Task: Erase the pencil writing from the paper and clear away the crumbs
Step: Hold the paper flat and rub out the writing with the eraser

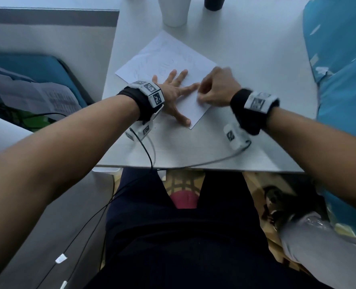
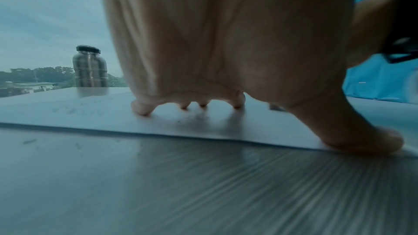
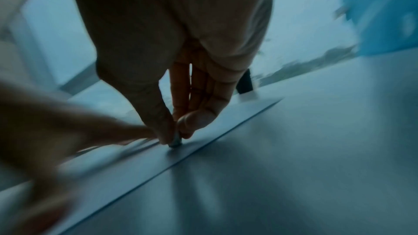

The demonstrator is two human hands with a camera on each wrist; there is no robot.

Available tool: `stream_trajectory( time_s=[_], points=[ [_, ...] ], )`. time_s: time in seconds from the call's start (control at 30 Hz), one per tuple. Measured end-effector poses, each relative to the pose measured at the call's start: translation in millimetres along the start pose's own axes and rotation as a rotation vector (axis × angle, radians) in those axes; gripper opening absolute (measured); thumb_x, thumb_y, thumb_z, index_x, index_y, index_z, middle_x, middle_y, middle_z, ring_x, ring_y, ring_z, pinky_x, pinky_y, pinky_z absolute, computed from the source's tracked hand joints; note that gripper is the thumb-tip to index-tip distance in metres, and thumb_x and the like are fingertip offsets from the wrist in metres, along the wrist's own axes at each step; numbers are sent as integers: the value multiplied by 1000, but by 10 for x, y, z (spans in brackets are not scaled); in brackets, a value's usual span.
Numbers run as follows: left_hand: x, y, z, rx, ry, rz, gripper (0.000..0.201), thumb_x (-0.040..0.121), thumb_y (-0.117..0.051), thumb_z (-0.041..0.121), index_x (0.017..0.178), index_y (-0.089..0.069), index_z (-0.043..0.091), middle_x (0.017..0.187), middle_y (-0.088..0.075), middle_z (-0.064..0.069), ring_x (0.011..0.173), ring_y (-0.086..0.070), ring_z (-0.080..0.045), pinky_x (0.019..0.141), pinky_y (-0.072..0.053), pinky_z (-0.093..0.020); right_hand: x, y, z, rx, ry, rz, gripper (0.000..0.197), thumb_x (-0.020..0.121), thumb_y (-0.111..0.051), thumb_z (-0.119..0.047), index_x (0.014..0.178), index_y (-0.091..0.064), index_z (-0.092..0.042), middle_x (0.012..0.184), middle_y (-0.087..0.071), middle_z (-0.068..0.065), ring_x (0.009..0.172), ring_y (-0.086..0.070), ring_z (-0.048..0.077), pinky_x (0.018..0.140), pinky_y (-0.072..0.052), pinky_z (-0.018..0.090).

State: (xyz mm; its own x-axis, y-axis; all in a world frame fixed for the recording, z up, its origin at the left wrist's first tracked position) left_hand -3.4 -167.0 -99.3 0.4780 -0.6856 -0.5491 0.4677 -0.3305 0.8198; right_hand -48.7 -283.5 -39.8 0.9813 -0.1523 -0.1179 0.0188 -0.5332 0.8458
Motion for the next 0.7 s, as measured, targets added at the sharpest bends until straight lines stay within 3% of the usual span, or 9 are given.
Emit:
stream_trajectory(
  time_s=[0.07,0.1,0.17,0.23,0.37,0.5,0.6,0.7],
  points=[
    [14,3,-19,10,11,-2,134,47,-70,86,146,14,56,156,35,6,145,31,-23,109,10,-70,-176,-209,-153,16,86,-129,8,69,-73,-17,74,-79,-16,66,-72,0,62,-65,12,64,-54,21],
    [17,-1,-16,6,13,-4,133,46,-70,86,145,14,57,156,35,6,145,30,-23,109,10,-71,-147,-135,-76,26,41,-117,8,68,-75,-19,75,-79,-18,68,-73,0,63,-65,10,61,-52,16],
    [11,3,-8,0,12,2,131,46,-71,86,144,13,60,157,33,7,145,29,-24,109,10,-71,47,190,208,32,-101,14,13,66,-76,-19,79,-80,-17,74,-74,4,65,-64,8,67,-53,16],
    [-4,-2,3,1,9,0,130,46,-70,87,142,14,61,157,33,7,146,28,-24,109,10,-71,93,322,296,3,-132,85,14,66,-74,-16,80,-79,-14,75,-74,7,68,-66,12,74,-57,22],
    [15,-8,-3,9,14,-2,136,43,-65,91,144,18,55,155,37,6,144,32,-23,109,9,-72,-169,-142,-144,-48,35,-120,5,68,-71,-16,68,-75,-18,63,-68,0,60,-61,11,63,-53,20],
    [11,-42,45,11,27,32,139,39,-62,95,146,18,53,158,33,4,145,29,-25,110,10,-70,60,210,100,-31,-53,70,11,71,-67,-15,76,-77,-14,71,-71,4,67,-63,14,73,-56,22],
    [-32,106,36,5,5,123,125,57,-62,88,153,4,44,164,13,5,151,11,-24,116,-1,-62,101,173,174,-51,-37,45,12,73,-66,-14,77,-77,-13,68,-68,2,66,-61,13,74,-57,25],
    [-74,334,-95,-70,-44,239,106,67,-76,66,154,-21,39,162,-14,3,147,-13,-24,114,-15,-49,86,106,209,-67,-49,18,10,73,-65,-13,74,-75,-15,68,-66,2,68,-63,15,73,-59,28]
  ],
)
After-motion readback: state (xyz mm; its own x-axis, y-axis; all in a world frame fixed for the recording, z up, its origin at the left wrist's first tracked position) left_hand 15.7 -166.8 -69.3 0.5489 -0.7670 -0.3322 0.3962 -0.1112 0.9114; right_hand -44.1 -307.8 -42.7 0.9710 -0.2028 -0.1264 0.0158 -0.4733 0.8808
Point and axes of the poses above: each hand's wrist, its own x-axis towards the middle knuckle, its own y-axis out of the back of the hand, z = x × y, the point moved 9 cm from there along x, towards the middle knuckle
